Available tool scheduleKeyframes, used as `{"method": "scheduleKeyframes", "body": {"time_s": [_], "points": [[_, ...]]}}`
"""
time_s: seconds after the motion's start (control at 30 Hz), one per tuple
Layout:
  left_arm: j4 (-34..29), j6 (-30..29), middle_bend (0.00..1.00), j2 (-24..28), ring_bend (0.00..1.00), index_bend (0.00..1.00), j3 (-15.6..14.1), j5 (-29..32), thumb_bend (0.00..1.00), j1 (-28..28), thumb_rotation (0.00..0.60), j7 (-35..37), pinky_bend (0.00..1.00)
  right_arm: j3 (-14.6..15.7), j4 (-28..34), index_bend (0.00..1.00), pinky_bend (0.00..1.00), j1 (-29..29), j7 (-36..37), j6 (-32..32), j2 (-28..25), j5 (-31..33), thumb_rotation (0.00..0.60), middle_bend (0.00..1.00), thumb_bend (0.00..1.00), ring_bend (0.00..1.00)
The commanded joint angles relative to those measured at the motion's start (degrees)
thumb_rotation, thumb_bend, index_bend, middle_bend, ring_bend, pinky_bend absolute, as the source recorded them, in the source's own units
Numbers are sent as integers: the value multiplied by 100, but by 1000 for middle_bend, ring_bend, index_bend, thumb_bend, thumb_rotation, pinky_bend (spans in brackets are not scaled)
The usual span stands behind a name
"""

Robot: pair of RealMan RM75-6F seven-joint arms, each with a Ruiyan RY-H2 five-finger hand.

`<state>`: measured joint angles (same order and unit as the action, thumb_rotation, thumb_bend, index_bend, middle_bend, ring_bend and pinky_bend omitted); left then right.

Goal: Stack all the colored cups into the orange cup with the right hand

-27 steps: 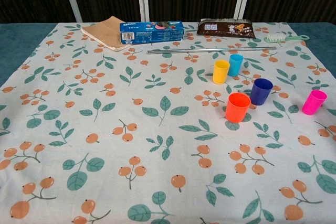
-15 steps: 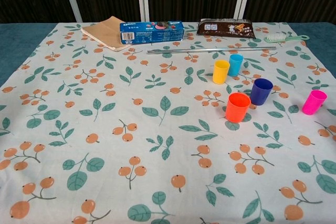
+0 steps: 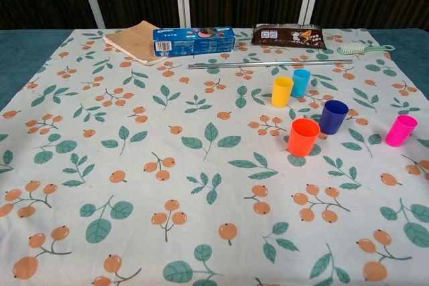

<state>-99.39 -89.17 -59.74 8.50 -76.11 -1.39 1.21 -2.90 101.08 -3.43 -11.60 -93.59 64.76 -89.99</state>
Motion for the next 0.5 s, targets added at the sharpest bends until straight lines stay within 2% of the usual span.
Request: {"method": "scheduleKeyframes", "body": {"time_s": [0.03,0.17,0.27,0.37,0.5], "points": [[-13,-4,31,-4,10,138,2,15,391,6,600,-1,117,-22,7,0,126,23,33,56,-15,67,600,0,355,15],[-13,1,31,-8,10,138,18,27,391,-6,600,-9,118,-110,122,0,118,221,189,321,-148,87,600,0,354,16],[-11,1,31,-16,10,138,17,17,391,-11,600,-16,117,-249,311,0,92,563,470,791,-371,126,600,0,354,16],[-7,5,31,-25,10,138,13,16,391,-13,600,-33,118,-519,523,0,87,1055,741,1518,-644,443,600,0,354,15],[-4,13,32,-33,10,138,17,37,391,-15,600,-46,118,-816,700,11,87,1665,554,2416,-879,914,600,0,355,16]]}}
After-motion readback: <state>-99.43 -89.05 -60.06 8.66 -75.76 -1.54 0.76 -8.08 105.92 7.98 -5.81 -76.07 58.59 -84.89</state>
